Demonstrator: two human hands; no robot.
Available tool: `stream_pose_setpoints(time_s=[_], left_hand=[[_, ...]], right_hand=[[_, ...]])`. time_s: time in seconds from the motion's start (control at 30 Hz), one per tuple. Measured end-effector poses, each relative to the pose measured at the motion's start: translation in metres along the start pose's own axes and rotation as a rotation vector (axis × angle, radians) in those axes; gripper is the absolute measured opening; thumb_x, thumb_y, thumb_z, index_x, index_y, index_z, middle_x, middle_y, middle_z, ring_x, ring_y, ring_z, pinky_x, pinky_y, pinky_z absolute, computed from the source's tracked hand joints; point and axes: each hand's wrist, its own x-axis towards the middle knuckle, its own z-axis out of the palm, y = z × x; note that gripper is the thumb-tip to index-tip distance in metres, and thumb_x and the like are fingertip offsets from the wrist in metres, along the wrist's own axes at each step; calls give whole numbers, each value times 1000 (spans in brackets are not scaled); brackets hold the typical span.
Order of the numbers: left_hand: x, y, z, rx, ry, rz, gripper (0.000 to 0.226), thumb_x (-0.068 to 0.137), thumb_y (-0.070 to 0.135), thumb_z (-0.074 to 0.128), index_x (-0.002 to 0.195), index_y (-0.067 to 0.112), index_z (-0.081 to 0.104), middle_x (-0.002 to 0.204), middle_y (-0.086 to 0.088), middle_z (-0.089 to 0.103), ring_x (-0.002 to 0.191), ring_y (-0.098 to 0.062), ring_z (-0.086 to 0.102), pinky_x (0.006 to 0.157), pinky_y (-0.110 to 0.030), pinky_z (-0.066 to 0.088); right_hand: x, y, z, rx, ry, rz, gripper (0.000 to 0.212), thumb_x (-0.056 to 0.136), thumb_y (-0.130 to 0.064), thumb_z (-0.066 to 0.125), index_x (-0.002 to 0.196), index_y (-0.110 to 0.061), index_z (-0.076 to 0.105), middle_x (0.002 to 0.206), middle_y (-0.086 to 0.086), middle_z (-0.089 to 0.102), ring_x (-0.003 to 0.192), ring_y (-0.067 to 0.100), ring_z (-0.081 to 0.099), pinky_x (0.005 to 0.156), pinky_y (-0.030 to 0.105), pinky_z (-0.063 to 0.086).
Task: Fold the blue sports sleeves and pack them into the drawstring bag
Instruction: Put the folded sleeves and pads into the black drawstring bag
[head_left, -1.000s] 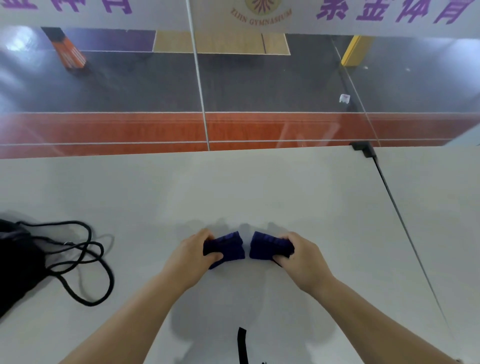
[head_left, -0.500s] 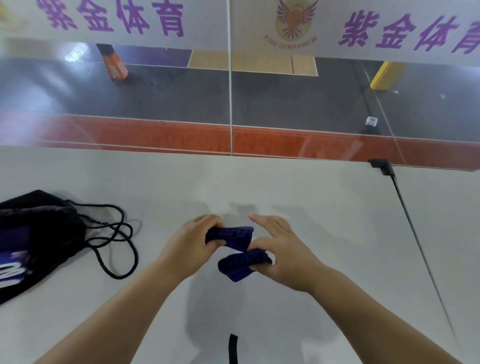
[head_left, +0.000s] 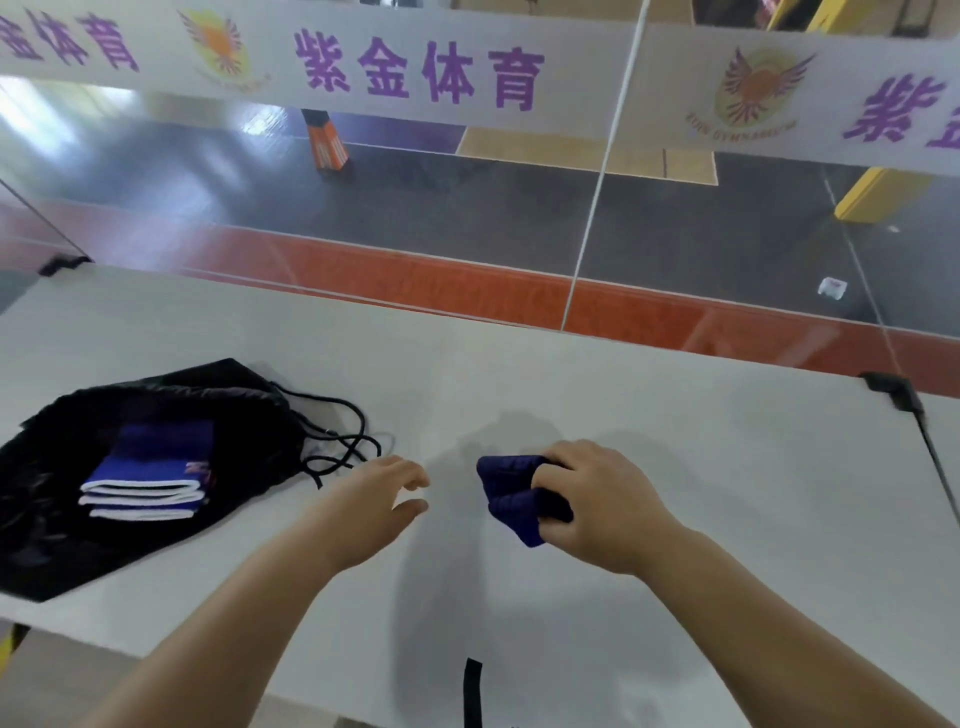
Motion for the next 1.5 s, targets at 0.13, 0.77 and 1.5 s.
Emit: stream_pose_setpoints(time_s=[0.13, 0.77, 1.5], left_hand=[[-15, -51, -27, 97, 17, -53, 23, 92, 37, 51, 111, 27, 58, 102, 18, 50, 97, -7, 53, 79, -22, 38], [-105, -338, -129, -28, 311, -463, 47, 85, 29, 65, 129, 15, 52, 129, -6, 48, 120, -31, 41, 100, -40, 42], [-121, -372, -156, -529, 261, -526, 33, 80, 16, 62, 108, 33, 58, 91, 6, 62, 78, -12, 61, 76, -32, 54]], right_hand=[[40, -32, 1, -45, 32, 31, 27, 64, -38, 46, 76, -22, 64, 82, -5, 65, 69, 21, 58, 57, 30, 47], [229, -286, 113, 302, 0, -87, 20, 78, -28, 71, 96, -22, 65, 102, -15, 53, 98, 6, 49, 81, 11, 33], [293, -337, 185, 13, -3, -122, 18, 77, -22, 68, 90, -10, 66, 93, 8, 64, 80, 31, 61, 61, 37, 52]])
